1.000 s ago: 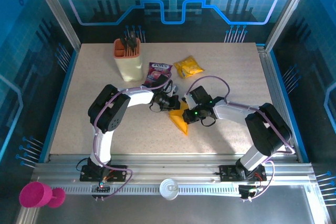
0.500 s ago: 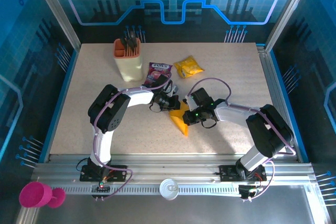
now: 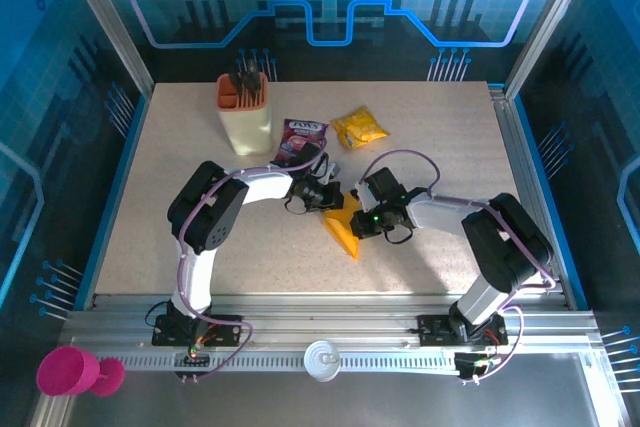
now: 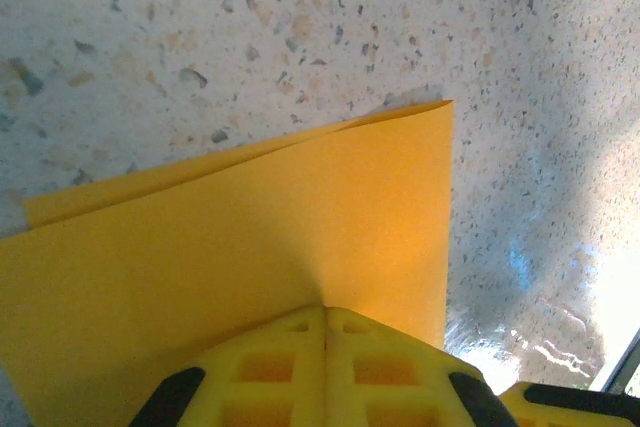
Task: Fold a paper plane with a square sheet of paper (pick it up from the middle)
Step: Third fold the triangle at the center of the table.
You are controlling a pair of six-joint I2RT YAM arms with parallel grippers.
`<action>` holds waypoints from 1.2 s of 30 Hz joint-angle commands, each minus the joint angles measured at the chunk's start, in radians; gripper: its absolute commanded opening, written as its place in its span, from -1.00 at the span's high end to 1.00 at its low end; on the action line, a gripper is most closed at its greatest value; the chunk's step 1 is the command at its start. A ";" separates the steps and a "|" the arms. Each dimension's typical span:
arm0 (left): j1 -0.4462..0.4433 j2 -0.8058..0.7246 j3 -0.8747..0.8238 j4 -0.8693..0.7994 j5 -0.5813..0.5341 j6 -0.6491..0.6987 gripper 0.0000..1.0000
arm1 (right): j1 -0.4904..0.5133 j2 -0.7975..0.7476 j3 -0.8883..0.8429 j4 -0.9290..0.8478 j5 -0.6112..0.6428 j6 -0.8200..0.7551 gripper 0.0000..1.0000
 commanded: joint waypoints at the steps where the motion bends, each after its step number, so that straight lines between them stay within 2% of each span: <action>1: 0.002 0.027 -0.030 -0.034 0.005 0.010 1.00 | -0.013 0.030 0.015 0.016 -0.004 -0.007 1.00; 7: 0.005 0.007 -0.022 -0.034 0.003 0.006 1.00 | -0.013 0.051 0.006 0.017 -0.002 -0.009 1.00; 14: 0.032 -0.142 -0.057 -0.008 -0.013 -0.017 1.00 | -0.013 0.058 -0.011 0.015 0.006 -0.018 1.00; 24: -0.001 -0.294 -0.251 0.112 0.032 -0.051 1.00 | -0.013 0.075 -0.016 0.020 0.008 -0.023 1.00; 36: -0.028 -0.287 -0.313 0.185 0.047 -0.046 1.00 | -0.018 0.088 -0.008 0.017 0.007 -0.027 1.00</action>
